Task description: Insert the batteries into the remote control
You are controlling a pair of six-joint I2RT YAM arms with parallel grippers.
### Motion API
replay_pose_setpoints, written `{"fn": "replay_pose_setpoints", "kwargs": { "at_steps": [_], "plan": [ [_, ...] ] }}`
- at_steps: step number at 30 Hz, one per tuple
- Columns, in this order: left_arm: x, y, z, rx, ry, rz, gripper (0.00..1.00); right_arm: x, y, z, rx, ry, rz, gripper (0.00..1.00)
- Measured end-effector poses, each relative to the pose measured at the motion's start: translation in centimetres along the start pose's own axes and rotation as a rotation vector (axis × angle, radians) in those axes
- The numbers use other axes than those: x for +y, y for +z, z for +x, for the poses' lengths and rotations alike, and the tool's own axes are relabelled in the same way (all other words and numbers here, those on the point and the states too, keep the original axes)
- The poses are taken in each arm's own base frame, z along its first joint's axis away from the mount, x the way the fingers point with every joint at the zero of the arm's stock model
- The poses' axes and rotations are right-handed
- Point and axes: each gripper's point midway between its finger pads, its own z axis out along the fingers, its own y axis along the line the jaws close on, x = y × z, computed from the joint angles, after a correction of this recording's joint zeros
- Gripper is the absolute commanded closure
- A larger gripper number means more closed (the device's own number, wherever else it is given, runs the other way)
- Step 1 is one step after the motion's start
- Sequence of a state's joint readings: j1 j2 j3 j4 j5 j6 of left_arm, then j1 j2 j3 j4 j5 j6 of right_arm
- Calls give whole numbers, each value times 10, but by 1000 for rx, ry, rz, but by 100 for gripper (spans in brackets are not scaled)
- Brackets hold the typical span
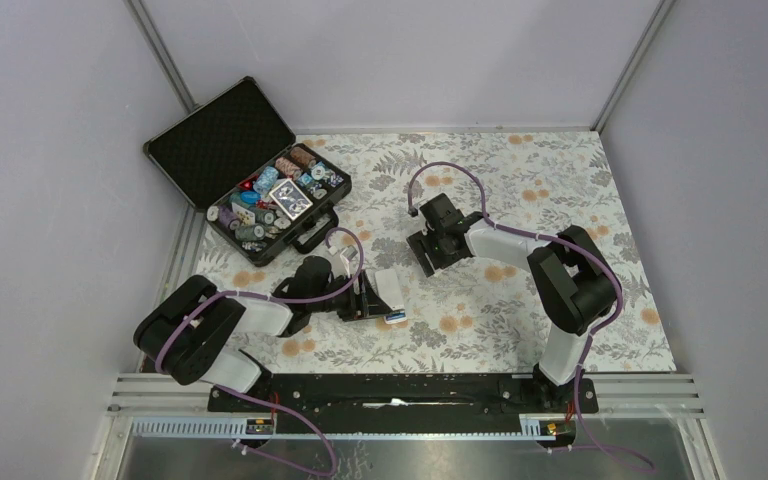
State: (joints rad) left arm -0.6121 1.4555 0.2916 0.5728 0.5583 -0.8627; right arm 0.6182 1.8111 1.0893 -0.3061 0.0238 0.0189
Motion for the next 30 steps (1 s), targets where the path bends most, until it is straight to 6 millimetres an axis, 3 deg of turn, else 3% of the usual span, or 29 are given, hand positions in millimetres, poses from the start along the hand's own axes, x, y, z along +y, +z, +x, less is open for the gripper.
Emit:
{"fn": "replay_pose_setpoints", "kwargs": {
  "at_steps": [4, 17, 30],
  "plan": [
    [0, 0, 0, 1, 0, 3, 38, 2, 0, 0, 2, -7, -12, 34],
    [-1, 1, 0, 4, 0, 10, 38, 7, -2, 5, 22, -22, -19, 31],
    [-1, 2, 1, 7, 1, 14, 38, 7, -3, 8, 35, -32, 3, 34]
  ]
}}
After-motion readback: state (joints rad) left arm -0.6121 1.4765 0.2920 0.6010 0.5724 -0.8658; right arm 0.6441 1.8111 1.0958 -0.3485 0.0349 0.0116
